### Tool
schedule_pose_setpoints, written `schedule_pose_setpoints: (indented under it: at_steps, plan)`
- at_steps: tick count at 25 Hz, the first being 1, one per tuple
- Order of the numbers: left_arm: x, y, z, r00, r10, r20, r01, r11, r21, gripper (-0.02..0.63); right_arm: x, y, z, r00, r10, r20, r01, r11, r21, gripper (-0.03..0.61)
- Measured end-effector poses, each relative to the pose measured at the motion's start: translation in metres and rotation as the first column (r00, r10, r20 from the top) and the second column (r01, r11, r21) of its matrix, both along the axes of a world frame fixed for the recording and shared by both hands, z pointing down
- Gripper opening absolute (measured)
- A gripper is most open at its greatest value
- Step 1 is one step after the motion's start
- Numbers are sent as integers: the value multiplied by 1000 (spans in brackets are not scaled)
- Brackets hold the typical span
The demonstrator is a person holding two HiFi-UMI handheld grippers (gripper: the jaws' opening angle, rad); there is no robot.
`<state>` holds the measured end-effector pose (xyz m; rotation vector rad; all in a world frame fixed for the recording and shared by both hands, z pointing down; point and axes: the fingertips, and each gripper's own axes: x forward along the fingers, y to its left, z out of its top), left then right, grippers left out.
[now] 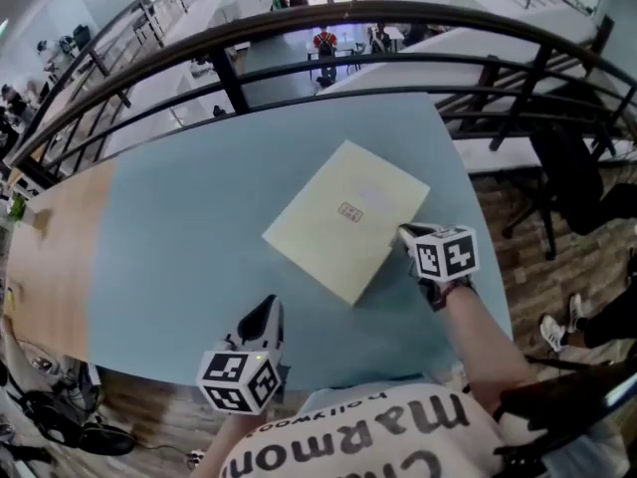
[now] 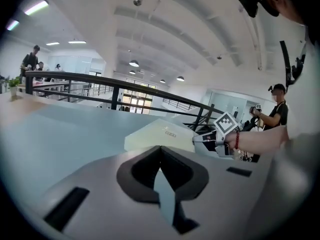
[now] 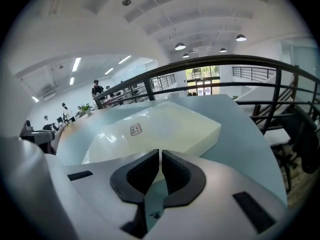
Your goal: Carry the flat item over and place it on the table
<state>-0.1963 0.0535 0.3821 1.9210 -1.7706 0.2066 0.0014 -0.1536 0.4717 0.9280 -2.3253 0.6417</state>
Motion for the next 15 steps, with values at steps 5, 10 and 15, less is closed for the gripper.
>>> schedule_pose_setpoints:
  at_steps: [5, 10, 15]
  plan:
    - [-31, 47, -10, 998, -36, -55, 37, 999, 25, 2, -8, 9, -23, 1000, 29, 2, -29, 998, 54, 43]
    - [-53, 90, -10, 989, -86, -124, 95, 993, 66, 3, -44, 56, -60, 992, -23, 123, 12, 996, 87, 43]
    - [-57, 129, -18, 988, -75, -136, 92, 988, 121, 2, -71, 119, -81, 961, -79, 265, 58, 995, 85, 41]
